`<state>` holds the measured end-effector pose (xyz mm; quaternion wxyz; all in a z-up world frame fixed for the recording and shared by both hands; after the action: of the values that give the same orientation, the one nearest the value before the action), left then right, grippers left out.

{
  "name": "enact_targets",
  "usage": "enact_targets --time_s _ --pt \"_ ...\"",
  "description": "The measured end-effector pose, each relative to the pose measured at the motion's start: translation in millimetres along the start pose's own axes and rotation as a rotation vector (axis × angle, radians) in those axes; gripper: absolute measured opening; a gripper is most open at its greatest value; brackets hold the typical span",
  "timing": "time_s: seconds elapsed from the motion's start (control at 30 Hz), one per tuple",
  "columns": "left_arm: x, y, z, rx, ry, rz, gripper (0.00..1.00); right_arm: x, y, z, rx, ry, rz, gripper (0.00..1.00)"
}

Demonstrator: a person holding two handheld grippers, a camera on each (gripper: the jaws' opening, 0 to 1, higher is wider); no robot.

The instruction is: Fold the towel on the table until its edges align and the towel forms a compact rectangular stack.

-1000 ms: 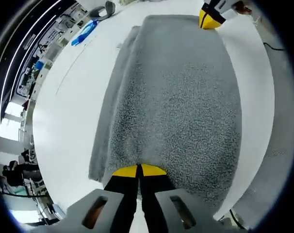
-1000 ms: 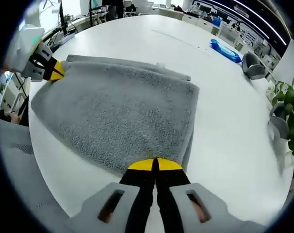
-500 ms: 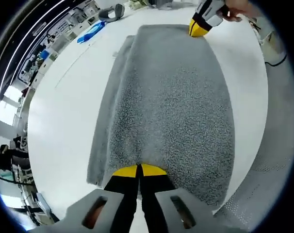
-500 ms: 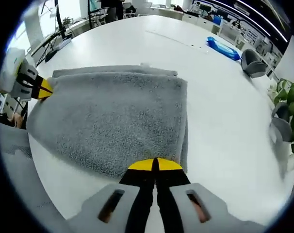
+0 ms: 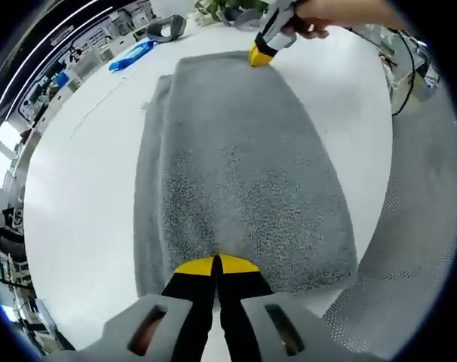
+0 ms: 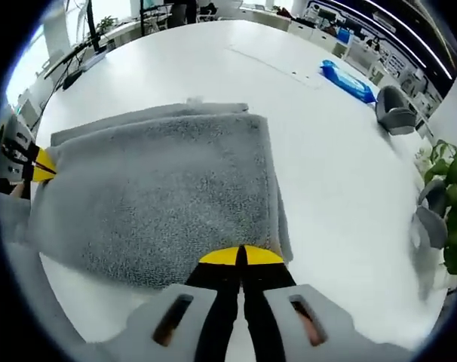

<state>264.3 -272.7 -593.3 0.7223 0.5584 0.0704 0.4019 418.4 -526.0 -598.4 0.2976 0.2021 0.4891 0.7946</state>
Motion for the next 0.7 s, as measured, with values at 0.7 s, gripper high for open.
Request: enact_targets --time_s 0.7 --pt "-49.9 1 43.7 -0.054 -0.064 -0.096 0.0 -40 -22 45.5 -0.019 0.043 -0.013 0.0"
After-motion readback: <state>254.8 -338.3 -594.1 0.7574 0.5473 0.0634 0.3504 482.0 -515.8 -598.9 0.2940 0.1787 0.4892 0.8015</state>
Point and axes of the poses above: the point that each gripper's makers call its tool centre point, and the gripper's own axes: y roughly backward along the fingers, x roughly to its left, z roughly out of its top, the point moved 7 cm from there along y, roughly backward along the fingers, and after that the axes turned 10 degrees about z, right-handed, at the moved point
